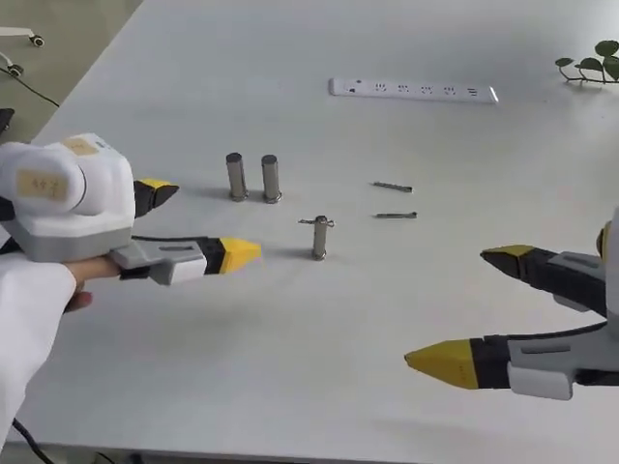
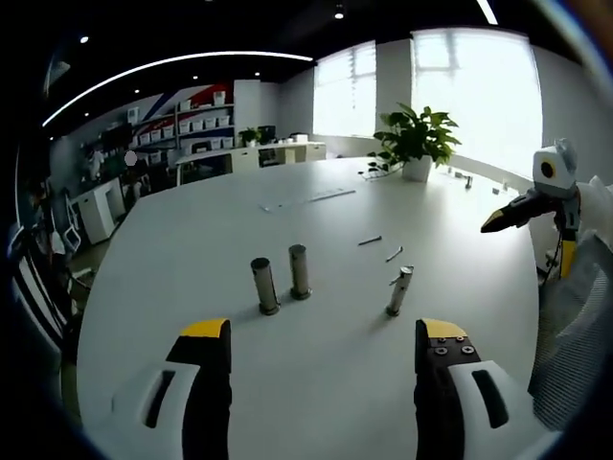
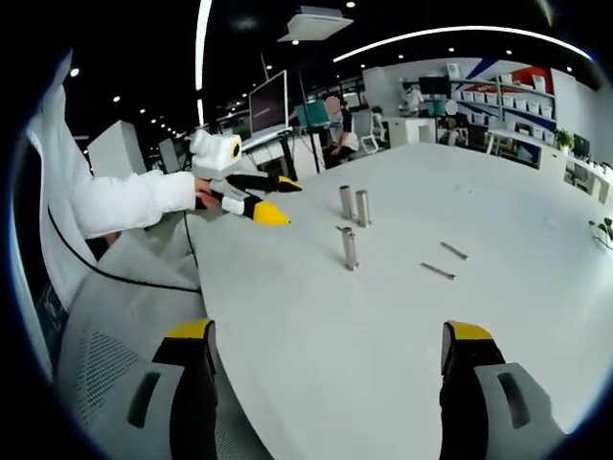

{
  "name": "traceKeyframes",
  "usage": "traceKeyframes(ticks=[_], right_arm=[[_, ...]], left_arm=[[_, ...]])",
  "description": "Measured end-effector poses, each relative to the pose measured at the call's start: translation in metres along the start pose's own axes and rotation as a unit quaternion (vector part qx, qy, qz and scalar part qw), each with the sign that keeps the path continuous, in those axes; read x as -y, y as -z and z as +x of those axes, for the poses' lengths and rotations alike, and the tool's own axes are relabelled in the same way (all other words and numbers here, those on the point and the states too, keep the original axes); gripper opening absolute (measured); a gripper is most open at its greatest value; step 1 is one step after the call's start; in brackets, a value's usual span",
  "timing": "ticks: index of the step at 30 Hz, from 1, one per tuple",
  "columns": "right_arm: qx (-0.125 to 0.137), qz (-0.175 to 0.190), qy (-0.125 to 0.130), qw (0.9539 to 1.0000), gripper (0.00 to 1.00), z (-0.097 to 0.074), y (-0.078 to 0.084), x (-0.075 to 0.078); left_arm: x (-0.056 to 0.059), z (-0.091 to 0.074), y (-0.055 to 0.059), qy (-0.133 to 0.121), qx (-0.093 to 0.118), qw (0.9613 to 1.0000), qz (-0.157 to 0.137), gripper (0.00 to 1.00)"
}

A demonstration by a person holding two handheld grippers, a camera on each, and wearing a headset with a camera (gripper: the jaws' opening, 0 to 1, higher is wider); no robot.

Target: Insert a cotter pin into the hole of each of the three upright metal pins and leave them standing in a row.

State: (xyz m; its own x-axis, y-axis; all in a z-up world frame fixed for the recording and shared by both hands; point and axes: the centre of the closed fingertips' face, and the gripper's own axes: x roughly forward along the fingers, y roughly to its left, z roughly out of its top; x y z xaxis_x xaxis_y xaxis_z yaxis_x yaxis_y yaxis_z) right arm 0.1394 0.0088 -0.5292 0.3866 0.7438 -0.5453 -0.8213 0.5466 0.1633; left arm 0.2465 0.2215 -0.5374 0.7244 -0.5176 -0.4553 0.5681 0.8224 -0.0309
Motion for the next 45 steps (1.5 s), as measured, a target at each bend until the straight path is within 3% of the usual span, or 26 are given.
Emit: traceKeyframes(ticks=[6,9,14,15,19,26,31,34,38,41,45], right_arm=[[-0.012,0.002,0.000,0.9999,0.95,0.000,0.005,0.003],[-0.018,0.003,0.002,0.9998,0.95,0.001,0.008,0.007],[-0.024,0.010,0.005,0.9997,0.95,0.000,0.009,0.012],[-0.023,0.012,0.005,0.9997,0.95,0.000,0.008,0.012],[-0.022,0.015,0.005,0.9996,0.94,0.000,0.008,0.012],[-0.023,0.021,0.008,0.9995,0.95,0.001,0.010,0.013],[-0.019,0.027,0.009,0.9994,0.94,0.002,0.010,0.013],[-0.019,0.028,0.010,0.9994,0.94,0.003,0.010,0.013],[-0.020,0.028,0.005,0.9994,0.92,0.003,0.012,0.011],[-0.019,0.030,0.002,0.9994,0.92,0.004,0.013,0.008],[-0.019,0.030,0.000,0.9994,0.92,0.005,0.014,0.006]], left_arm=[[-0.019,0.023,-0.006,-0.009,-0.008,0.9997,0.021,0.69],[-0.022,0.037,-0.008,-0.005,-0.014,0.9992,0.036,0.67],[-0.024,0.059,-0.012,-0.001,-0.011,0.9998,0.017,0.52],[-0.026,0.063,-0.012,-0.009,-0.015,0.9995,0.027,0.49],[-0.032,0.074,-0.005,-0.014,-0.032,0.9992,0.021,0.46],[-0.046,0.080,-0.006,-0.036,-0.033,0.9986,0.019,0.35],[-0.049,0.081,-0.009,-0.034,-0.030,0.9988,0.019,0.23],[-0.047,0.082,-0.008,-0.026,-0.037,0.9983,0.037,0.13],[-0.048,0.081,-0.009,-0.028,-0.043,0.9972,0.054,0.12],[-0.047,0.080,-0.009,-0.027,-0.039,0.9983,0.035,0.11],[-0.047,0.077,-0.009,-0.044,-0.052,0.9967,0.045,0.11]])
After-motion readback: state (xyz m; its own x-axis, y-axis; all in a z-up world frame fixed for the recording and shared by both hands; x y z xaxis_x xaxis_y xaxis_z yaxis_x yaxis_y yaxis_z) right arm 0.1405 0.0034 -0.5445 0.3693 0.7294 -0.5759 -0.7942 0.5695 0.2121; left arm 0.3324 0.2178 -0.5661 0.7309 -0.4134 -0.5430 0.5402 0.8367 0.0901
